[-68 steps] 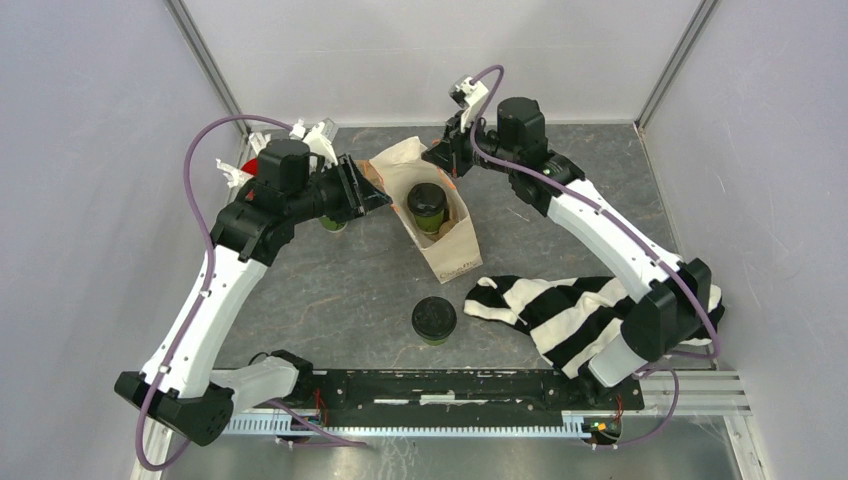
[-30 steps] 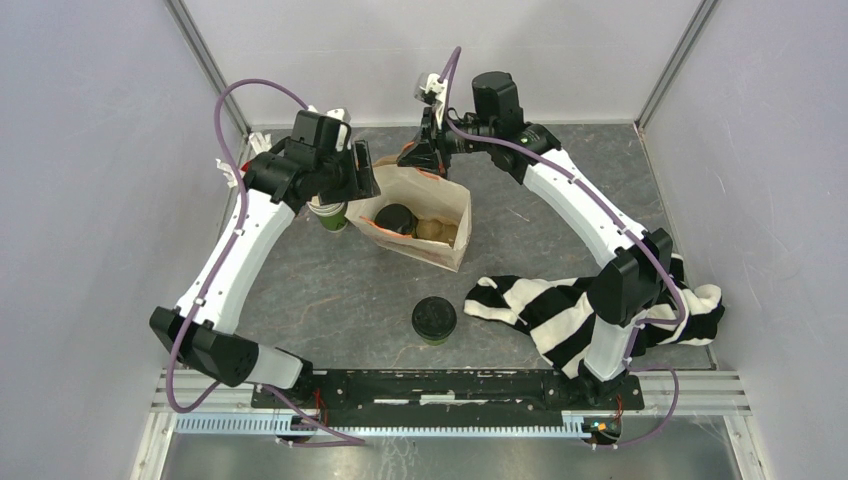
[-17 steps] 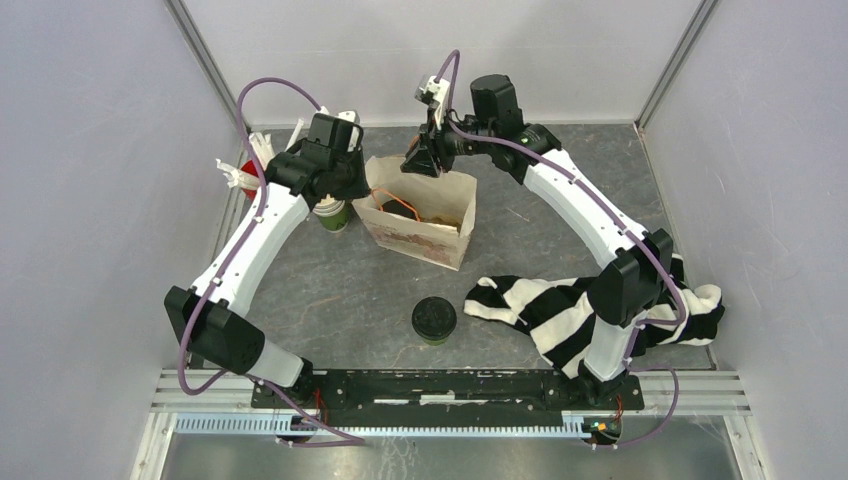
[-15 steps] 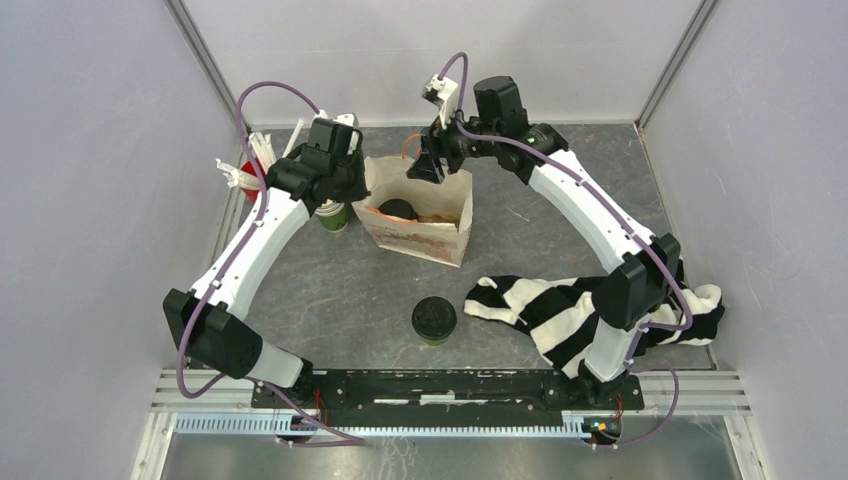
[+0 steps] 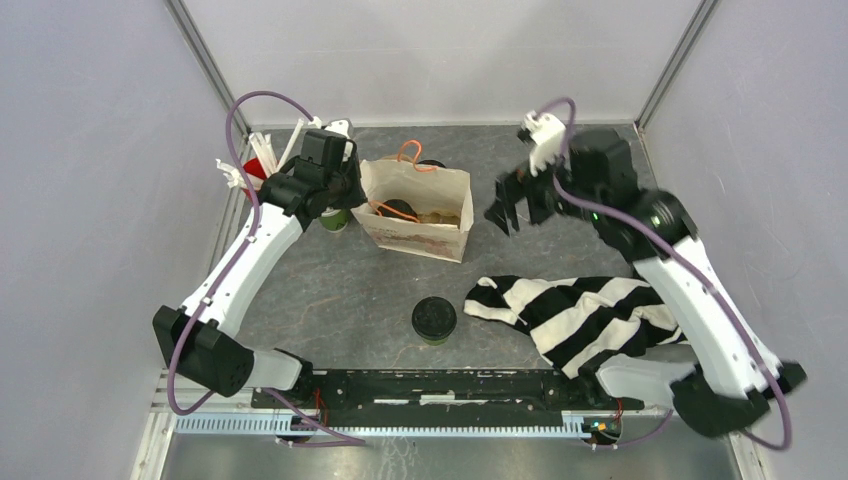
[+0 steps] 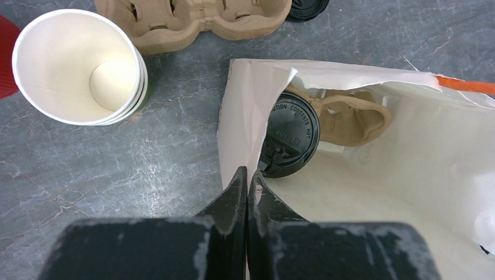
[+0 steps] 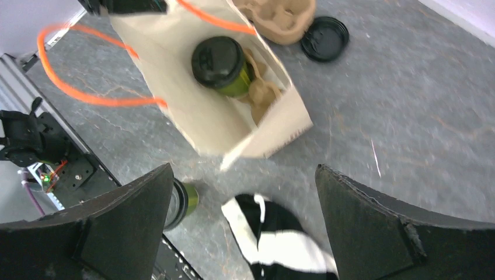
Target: Pack the takeout coffee
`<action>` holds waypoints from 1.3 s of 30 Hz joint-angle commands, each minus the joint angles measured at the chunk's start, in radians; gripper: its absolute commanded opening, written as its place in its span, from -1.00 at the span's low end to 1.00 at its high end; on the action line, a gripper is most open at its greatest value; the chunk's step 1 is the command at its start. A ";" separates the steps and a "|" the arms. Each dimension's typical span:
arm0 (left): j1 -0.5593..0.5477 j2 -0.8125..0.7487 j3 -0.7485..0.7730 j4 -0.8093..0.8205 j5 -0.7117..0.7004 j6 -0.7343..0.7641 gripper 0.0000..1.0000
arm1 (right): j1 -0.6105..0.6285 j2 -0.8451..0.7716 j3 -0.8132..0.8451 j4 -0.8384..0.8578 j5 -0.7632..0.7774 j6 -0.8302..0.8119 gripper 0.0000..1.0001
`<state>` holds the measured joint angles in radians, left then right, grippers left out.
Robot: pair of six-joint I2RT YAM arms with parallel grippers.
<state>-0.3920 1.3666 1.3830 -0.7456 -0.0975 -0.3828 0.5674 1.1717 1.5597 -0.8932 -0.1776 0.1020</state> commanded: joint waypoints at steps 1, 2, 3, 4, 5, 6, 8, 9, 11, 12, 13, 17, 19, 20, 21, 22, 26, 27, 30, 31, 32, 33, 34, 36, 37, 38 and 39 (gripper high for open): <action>0.005 -0.038 -0.019 0.038 0.006 -0.039 -0.96 | 0.004 -0.112 -0.247 -0.026 -0.016 0.078 0.96; 0.004 -0.039 -0.024 0.038 0.006 -0.042 -0.96 | 0.023 -0.124 -0.304 -0.016 -0.047 0.088 0.96; 0.004 -0.038 -0.025 0.034 0.006 -0.044 -0.96 | 0.078 -0.131 -0.334 -0.006 -0.030 0.095 0.96; 0.004 -0.037 -0.025 0.028 0.004 -0.045 -0.96 | 0.143 -0.135 -0.358 0.005 0.011 0.111 0.96; 0.004 -0.036 -0.025 0.021 0.004 -0.045 -0.96 | 0.222 -0.132 -0.373 0.025 0.056 0.129 0.96; 0.005 -0.039 -0.027 0.018 0.002 -0.045 -0.96 | 0.276 -0.119 -0.391 0.041 0.078 0.142 0.96; 0.005 -0.046 -0.037 0.017 -0.006 -0.047 -0.96 | 0.369 -0.085 -0.427 0.081 0.099 0.170 0.95; 0.004 -0.049 -0.041 0.017 -0.008 -0.049 -0.96 | 0.420 -0.057 -0.434 0.091 0.116 0.176 0.93; 0.005 -0.054 -0.042 0.009 -0.012 -0.052 -0.96 | 0.514 -0.007 -0.428 0.108 0.171 0.178 0.93; 0.004 -0.056 -0.045 0.006 -0.014 -0.053 -0.96 | 0.547 0.013 -0.421 0.121 0.215 0.182 0.93; 0.004 -0.059 -0.046 0.002 -0.017 -0.054 -0.96 | 0.574 0.033 -0.414 0.137 0.228 0.183 0.93; 0.004 -0.076 -0.068 -0.004 -0.035 -0.051 -0.96 | 0.645 0.098 -0.396 0.198 0.289 0.187 0.95; 0.004 -0.082 -0.076 -0.011 -0.052 -0.046 -0.96 | 0.663 0.134 -0.387 0.209 0.318 0.187 0.96; 0.004 -0.084 -0.078 -0.013 -0.058 -0.045 -0.96 | 0.669 0.149 -0.384 0.217 0.326 0.187 0.96; 0.005 -0.086 -0.080 -0.015 -0.060 -0.044 -0.96 | 0.671 0.164 -0.382 0.224 0.333 0.187 0.96; 0.005 -0.089 -0.083 -0.015 -0.060 -0.044 -0.96 | 0.674 0.174 -0.377 0.228 0.340 0.187 0.96; 0.005 -0.098 -0.099 -0.015 -0.051 -0.048 -0.96 | 0.682 0.216 -0.351 0.235 0.364 0.186 0.93; 0.004 -0.100 -0.103 -0.015 -0.051 -0.050 -0.96 | 0.683 0.223 -0.350 0.235 0.370 0.190 0.93; 0.005 -0.111 -0.112 -0.009 -0.055 -0.051 -0.96 | 0.684 0.247 -0.350 0.238 0.366 0.188 0.91; 0.005 -0.113 -0.114 -0.006 -0.056 -0.051 -0.96 | 0.686 0.255 -0.347 0.236 0.368 0.188 0.90; 0.005 -0.114 -0.114 -0.006 -0.057 -0.049 -0.96 | 0.686 0.259 -0.346 0.235 0.368 0.188 0.89; 0.005 -0.113 -0.114 -0.006 -0.057 -0.047 -0.96 | 0.686 0.263 -0.346 0.237 0.367 0.188 0.88; 0.005 -0.113 -0.114 -0.007 -0.059 -0.044 -0.97 | 0.686 0.265 -0.348 0.240 0.365 0.189 0.88; 0.005 -0.114 -0.115 -0.006 -0.058 -0.042 -0.96 | 0.686 0.271 -0.349 0.250 0.349 0.188 0.88; 0.005 -0.114 -0.116 -0.005 -0.057 -0.042 -0.96 | 0.686 0.275 -0.352 0.257 0.335 0.187 0.88; 0.004 -0.114 -0.118 0.000 -0.052 -0.042 -0.96 | 0.687 0.288 -0.351 0.262 0.326 0.187 0.89; 0.005 -0.113 -0.118 0.001 -0.052 -0.042 -0.96 | 0.687 0.292 -0.350 0.262 0.325 0.186 0.89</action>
<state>-0.3920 1.2709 1.2762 -0.7380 -0.1326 -0.3843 1.2484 1.4506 1.1721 -0.6724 0.1543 0.2733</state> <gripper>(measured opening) 0.027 0.942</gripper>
